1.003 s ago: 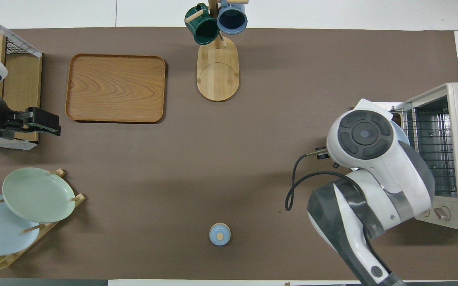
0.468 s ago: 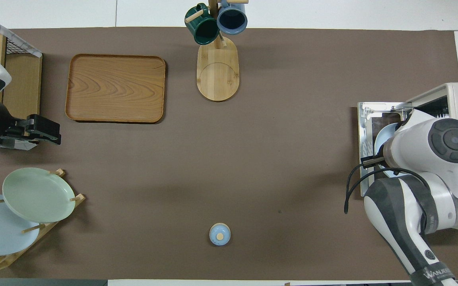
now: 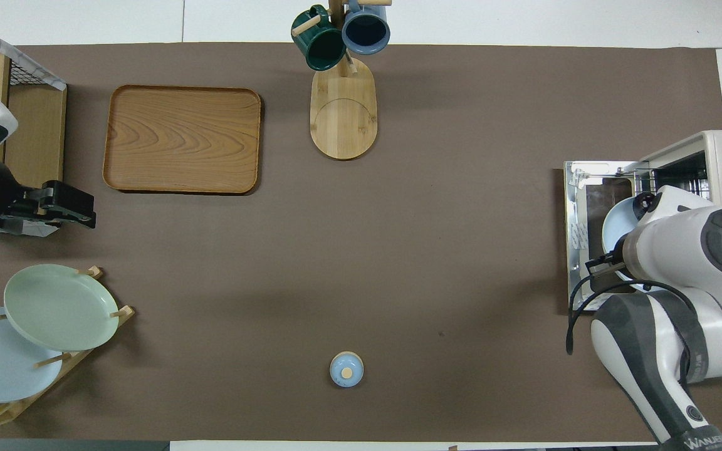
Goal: Put eggplant into oven
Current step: 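Slide the plate into the oven and open the right gripper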
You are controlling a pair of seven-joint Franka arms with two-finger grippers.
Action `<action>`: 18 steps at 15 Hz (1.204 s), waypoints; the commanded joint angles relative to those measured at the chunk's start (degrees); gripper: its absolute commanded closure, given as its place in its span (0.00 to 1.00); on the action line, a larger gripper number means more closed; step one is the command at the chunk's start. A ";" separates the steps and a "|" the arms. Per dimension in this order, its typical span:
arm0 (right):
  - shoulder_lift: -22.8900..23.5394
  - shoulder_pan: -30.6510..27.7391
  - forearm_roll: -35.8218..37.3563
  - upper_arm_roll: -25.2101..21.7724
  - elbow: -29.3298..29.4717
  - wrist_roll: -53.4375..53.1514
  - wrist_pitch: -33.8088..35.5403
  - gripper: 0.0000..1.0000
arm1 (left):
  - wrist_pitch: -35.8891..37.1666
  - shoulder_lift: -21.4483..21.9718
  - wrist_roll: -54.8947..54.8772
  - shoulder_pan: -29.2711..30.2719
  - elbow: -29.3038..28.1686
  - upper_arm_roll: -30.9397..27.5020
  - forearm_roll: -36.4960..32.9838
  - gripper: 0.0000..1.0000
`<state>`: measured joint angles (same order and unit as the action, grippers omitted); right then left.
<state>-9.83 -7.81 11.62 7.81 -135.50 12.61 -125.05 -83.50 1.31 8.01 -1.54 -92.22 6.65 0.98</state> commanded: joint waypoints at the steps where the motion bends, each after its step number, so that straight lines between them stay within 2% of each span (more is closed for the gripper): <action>1: -1.24 -0.98 -1.33 0.46 -1.52 2.68 -0.81 1.00 | 0.80 0.19 0.51 0.66 0.11 0.20 0.42 0.00; 12: 0.78 -5.89 -0.81 0.46 -1.70 11.99 -5.29 1.00 | 0.45 0.27 0.42 0.57 -0.07 0.20 0.33 0.00; 18: 1.22 -6.51 -0.81 0.54 -1.61 11.47 -5.12 1.00 | -2.45 0.19 0.42 0.57 -0.15 0.29 0.42 0.00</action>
<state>-8.81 -13.63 11.62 7.86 -136.43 23.21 -129.71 -84.59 1.31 8.02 -1.36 -92.22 6.70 0.99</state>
